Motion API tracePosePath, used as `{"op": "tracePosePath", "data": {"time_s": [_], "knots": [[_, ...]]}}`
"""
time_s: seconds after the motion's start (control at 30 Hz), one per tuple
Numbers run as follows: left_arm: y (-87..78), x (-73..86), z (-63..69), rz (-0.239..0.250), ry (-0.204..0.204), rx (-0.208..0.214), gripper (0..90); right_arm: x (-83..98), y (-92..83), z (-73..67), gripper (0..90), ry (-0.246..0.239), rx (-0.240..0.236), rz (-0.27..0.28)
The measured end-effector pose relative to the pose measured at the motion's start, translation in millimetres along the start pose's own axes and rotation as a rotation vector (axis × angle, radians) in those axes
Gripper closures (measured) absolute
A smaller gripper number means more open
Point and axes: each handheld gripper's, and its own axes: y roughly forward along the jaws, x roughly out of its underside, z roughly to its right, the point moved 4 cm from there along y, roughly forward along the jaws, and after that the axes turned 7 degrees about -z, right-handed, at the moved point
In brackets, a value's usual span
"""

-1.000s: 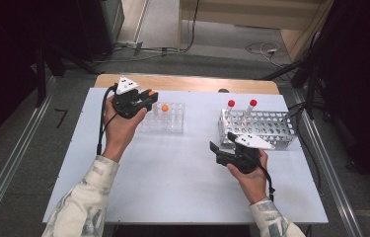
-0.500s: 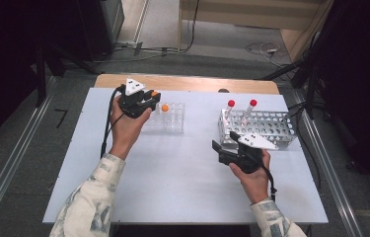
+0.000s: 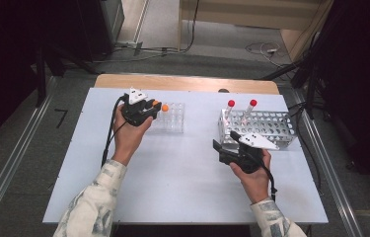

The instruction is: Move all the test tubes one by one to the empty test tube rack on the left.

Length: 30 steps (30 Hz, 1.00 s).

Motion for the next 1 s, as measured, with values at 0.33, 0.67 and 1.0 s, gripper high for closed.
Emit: {"op": "tracePosePath", "data": {"time_s": [0.33,0.67,1.0], "knots": [[-1.0,0.1,1.5,-0.002,-0.016,0.018,65.0,-0.1,-0.3,0.4,24.7,0.0,0.001,0.001],[-14.5,3.3,2.0,0.02,-0.037,0.046,57.7,-1.5,1.0,3.8,24.7,0.01,0.018,0.006],[-34.8,16.4,12.7,0.013,-0.064,0.124,27.8,-10.7,3.4,17.9,26.1,0.03,0.088,0.025]]}}
